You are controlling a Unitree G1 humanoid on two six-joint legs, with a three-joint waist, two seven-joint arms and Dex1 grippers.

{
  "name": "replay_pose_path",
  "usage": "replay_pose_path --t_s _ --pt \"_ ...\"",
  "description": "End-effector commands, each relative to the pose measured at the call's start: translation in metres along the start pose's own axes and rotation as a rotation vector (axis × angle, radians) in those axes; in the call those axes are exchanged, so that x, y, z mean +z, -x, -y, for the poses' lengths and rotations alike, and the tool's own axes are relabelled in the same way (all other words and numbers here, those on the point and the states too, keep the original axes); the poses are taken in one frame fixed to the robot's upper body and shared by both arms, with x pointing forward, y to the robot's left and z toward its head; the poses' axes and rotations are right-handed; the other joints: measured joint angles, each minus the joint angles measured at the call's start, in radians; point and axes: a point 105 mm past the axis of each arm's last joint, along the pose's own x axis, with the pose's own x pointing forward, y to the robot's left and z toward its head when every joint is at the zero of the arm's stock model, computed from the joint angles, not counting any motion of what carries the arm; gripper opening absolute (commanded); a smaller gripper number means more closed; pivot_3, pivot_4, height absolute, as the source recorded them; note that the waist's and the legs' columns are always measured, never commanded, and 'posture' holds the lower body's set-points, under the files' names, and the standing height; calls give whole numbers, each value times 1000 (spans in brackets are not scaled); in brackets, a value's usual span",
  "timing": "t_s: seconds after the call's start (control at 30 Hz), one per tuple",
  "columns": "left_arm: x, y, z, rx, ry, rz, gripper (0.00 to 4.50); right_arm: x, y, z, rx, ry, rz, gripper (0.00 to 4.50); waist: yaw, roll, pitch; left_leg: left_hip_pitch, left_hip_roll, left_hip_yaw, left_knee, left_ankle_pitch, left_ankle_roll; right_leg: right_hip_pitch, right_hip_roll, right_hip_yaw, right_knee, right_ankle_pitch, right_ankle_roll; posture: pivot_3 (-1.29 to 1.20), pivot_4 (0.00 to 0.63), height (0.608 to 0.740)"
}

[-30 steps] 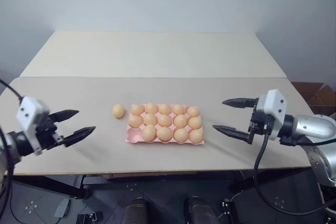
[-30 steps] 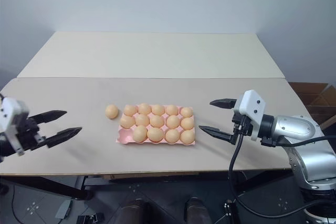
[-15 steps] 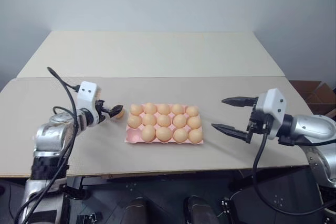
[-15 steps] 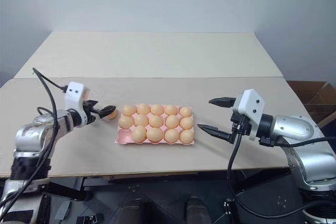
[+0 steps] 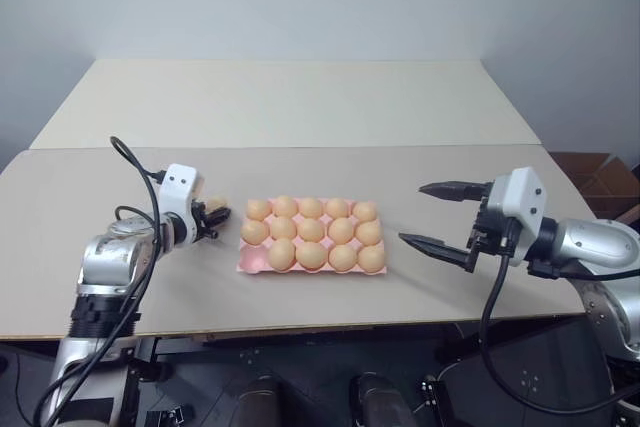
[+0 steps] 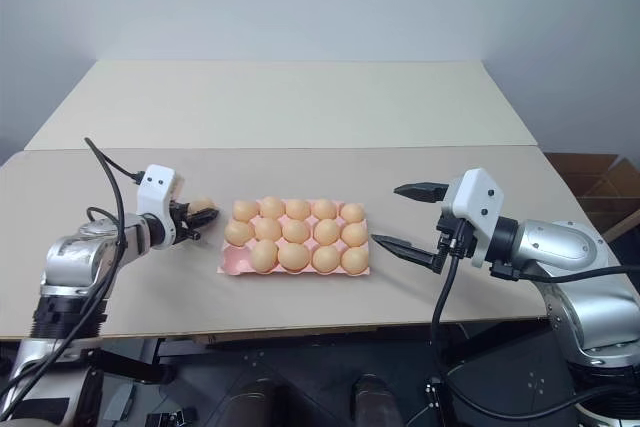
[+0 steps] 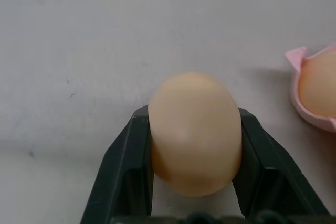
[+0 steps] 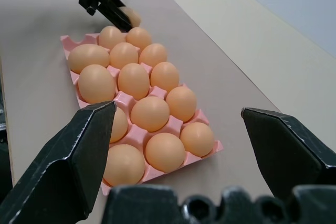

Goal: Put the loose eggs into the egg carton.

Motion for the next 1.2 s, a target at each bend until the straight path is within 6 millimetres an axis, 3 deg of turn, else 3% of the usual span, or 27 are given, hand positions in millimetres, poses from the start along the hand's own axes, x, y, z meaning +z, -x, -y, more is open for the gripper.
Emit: replay_pose_path --t_s 0.03,0.17,0.27,0.47,0.67,0.77,0.97,1.2 --pt "27 39 2 -140 -178 134 1738 13 5 0 -20 36 40 4500 -7 0 0 0 0 0 0 0 0 -1 0 0 0 0 0 0 150 740" --pt "28 73 25 -432 -303 172 1738 12 4 -2 -13 35 39 4500 -6 0 0 1 1 1 -1 0 0 -1 -1 -1 0 -1 -2 0 150 740" --pt "24 81 48 -609 -329 175 1738 12 2 -2 -13 41 42 4500 9 1 0 1 1 1 0 0 0 0 -2 -1 0 -4 -7 0 150 740" --pt "10 58 78 -689 -377 157 1738 13 3 0 -21 48 43 4500 15 1 0 0 0 2 2 0 0 1 -1 0 0 -2 -3 0 150 740" --pt "3 34 85 -632 -390 116 1738 16 4 -1 -21 53 43 4500 13 1 0 -1 0 1 1 0 0 0 0 -1 0 -1 -1 0 150 740" --pt "1 34 90 -666 -388 89 2501 17 5 0 -24 54 41 4500 9 1 0 0 1 1 1 0 0 0 1 0 0 -1 -1 0 150 740" --pt "16 51 81 -649 -394 126 4449 19 7 -2 -27 56 40 4500 9 1 0 0 1 1 1 0 0 0 0 0 0 -1 -1 0 150 740" --pt "36 75 48 -522 -408 221 4449 17 7 -2 -31 52 39 4500 9 1 0 0 1 1 1 0 0 0 0 0 0 -1 -1 0 150 740"
